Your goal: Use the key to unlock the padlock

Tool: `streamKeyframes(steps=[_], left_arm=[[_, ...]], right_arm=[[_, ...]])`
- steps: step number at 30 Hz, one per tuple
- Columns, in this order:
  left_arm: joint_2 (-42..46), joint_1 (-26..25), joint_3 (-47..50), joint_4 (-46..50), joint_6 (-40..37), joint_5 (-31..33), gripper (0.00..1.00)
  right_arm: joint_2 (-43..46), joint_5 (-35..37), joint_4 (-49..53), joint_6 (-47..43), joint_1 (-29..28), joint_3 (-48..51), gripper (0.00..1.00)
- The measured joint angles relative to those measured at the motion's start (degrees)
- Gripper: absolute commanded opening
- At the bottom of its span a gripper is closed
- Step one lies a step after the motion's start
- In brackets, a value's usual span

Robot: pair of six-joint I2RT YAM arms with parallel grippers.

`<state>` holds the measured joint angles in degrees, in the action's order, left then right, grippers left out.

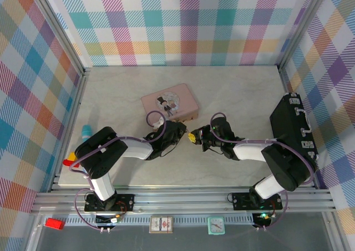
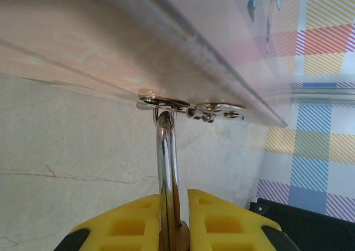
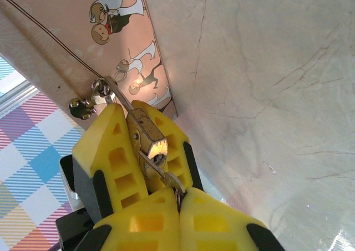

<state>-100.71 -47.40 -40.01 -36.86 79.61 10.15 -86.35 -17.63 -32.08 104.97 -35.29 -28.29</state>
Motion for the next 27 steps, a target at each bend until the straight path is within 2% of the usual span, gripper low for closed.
streamKeyframes(steps=[11,18,27], left_arm=[[-0.24,-0.37,0.0,-0.39,-0.39,-0.09,0.0],[-0.83,-0.57,0.0,-1.86,-0.37,-0.02,0.0],[-0.87,-0.59,0.0,-1.92,-0.37,0.0,0.0]], right_arm=[[-0.04,0.04,-0.15,-0.07,0.04,0.04,0.0],[4.94,1.11,4.33,-1.29,0.04,1.57,0.0],[5.03,1.05,4.81,-2.01,0.04,1.92,0.0]])
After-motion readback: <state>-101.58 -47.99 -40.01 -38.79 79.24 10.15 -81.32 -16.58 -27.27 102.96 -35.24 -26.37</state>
